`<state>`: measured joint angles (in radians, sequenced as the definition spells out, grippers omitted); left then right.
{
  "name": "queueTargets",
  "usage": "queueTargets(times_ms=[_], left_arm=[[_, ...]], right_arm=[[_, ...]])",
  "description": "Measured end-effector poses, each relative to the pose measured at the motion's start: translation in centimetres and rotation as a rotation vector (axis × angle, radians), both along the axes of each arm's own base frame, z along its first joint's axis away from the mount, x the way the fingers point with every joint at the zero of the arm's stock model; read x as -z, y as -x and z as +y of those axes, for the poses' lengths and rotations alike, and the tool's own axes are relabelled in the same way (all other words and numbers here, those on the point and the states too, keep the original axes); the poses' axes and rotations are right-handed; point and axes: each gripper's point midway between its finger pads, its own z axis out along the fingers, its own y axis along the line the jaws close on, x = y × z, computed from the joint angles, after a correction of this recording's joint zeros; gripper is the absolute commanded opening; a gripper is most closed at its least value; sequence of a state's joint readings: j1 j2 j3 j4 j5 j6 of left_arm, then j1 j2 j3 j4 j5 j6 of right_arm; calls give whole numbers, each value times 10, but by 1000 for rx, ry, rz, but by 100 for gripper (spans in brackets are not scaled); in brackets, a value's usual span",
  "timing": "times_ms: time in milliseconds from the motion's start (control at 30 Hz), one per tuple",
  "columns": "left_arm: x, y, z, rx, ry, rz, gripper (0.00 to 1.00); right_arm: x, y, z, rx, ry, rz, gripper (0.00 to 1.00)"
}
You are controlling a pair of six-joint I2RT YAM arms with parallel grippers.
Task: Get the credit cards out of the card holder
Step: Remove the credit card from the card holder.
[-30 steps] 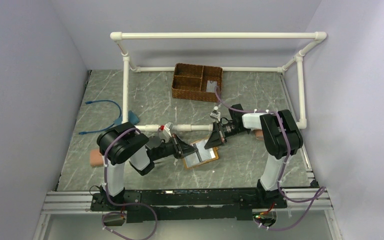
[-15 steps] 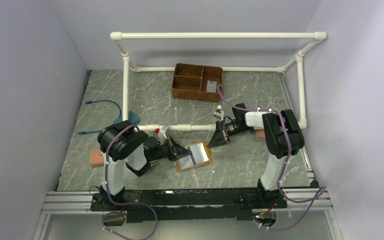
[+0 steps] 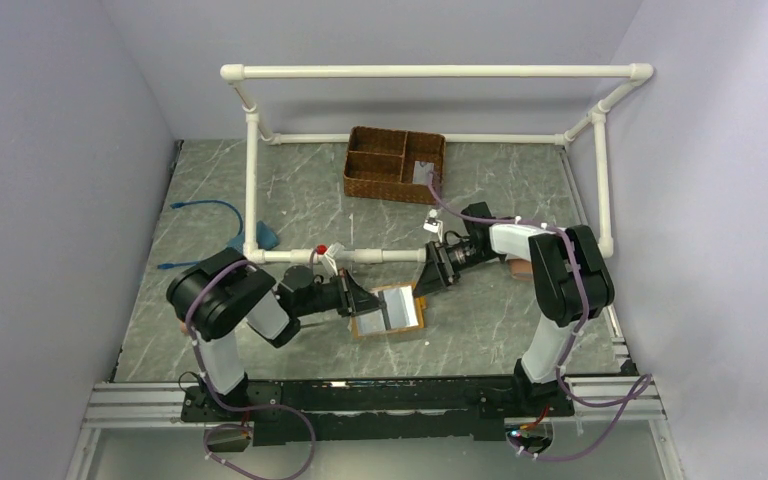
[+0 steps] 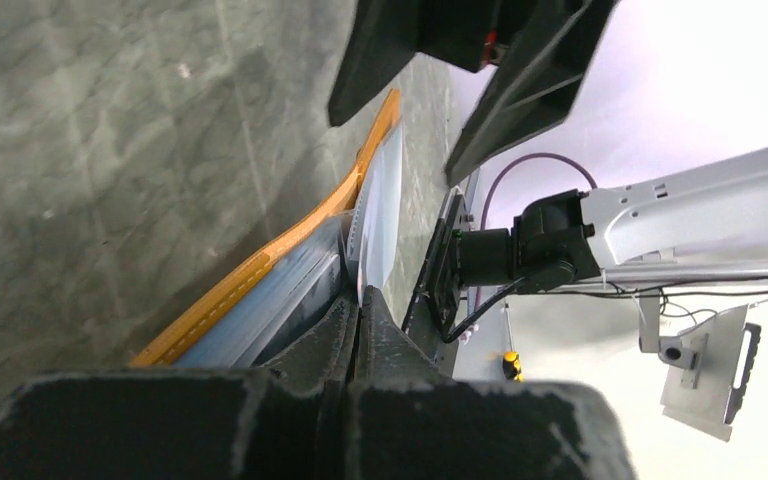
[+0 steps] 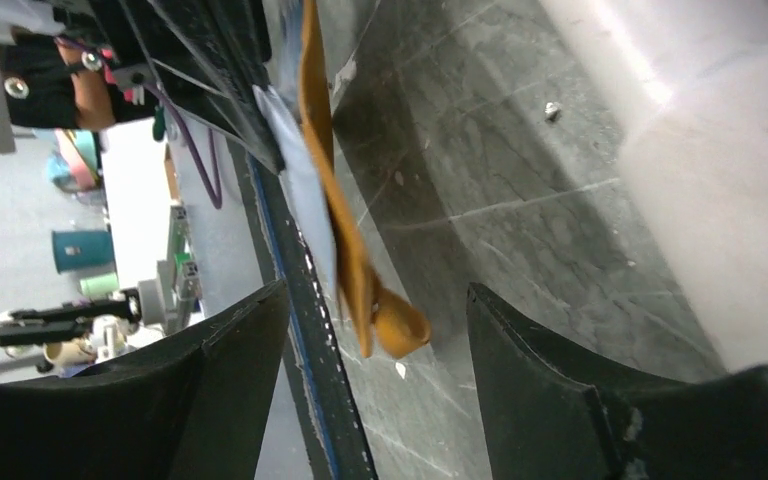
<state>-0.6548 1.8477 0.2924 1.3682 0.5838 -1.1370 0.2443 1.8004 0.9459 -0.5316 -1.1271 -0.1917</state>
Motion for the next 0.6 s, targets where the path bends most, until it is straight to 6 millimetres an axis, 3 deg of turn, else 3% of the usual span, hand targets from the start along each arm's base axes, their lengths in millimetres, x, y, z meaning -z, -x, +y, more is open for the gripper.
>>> queueTargets(times_ms=[167, 233, 467, 600], left_arm=[[-17, 2, -1, 37, -10, -91, 0], [-18, 2, -1, 46, -21, -107, 0], [-12, 7, 0, 69, -43, -96, 2], [-14, 8, 0, 82, -35, -101, 4]], right_arm=[[4, 13, 8, -71, 0, -23, 62], [5, 20, 11, -101, -6, -25, 53], [-9, 29, 18, -171, -84, -46, 3], [-15, 29, 20, -199, -118, -57, 0]])
